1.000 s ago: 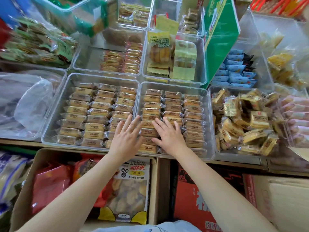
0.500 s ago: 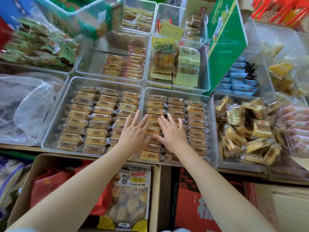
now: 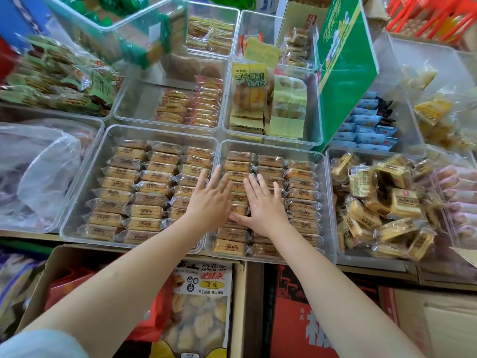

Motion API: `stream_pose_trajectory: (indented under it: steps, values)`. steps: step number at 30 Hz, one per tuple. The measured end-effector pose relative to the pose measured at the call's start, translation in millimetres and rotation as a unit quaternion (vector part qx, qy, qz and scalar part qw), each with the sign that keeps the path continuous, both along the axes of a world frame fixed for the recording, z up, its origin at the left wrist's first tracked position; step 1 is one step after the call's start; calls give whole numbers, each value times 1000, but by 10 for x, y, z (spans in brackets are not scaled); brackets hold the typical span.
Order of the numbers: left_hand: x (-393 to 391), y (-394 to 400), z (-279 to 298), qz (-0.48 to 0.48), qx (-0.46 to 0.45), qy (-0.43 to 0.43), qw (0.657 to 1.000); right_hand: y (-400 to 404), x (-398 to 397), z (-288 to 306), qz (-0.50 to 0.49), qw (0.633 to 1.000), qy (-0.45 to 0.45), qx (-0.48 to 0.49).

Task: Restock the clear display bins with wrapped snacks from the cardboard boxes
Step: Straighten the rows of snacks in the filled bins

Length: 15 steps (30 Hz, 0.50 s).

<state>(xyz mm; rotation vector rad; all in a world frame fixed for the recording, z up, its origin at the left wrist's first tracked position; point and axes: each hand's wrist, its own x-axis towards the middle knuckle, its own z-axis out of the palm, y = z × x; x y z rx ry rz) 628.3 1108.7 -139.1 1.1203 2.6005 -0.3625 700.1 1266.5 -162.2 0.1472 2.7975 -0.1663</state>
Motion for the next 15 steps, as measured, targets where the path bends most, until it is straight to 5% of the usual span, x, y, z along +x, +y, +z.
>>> stream_pose_trajectory:
  steps: [5,9,15]
  values:
    - [-18,-11,-29,9,20,-5,1000,1,-53,12,-15,997,14,-70]
    - [-43,-41,-85,42,71,-17,996,196,-273,107,-161,956,202,-141]
    - [-87,-32,-173,84,121,-41,988,130,-591,129,-198,978,66,-16]
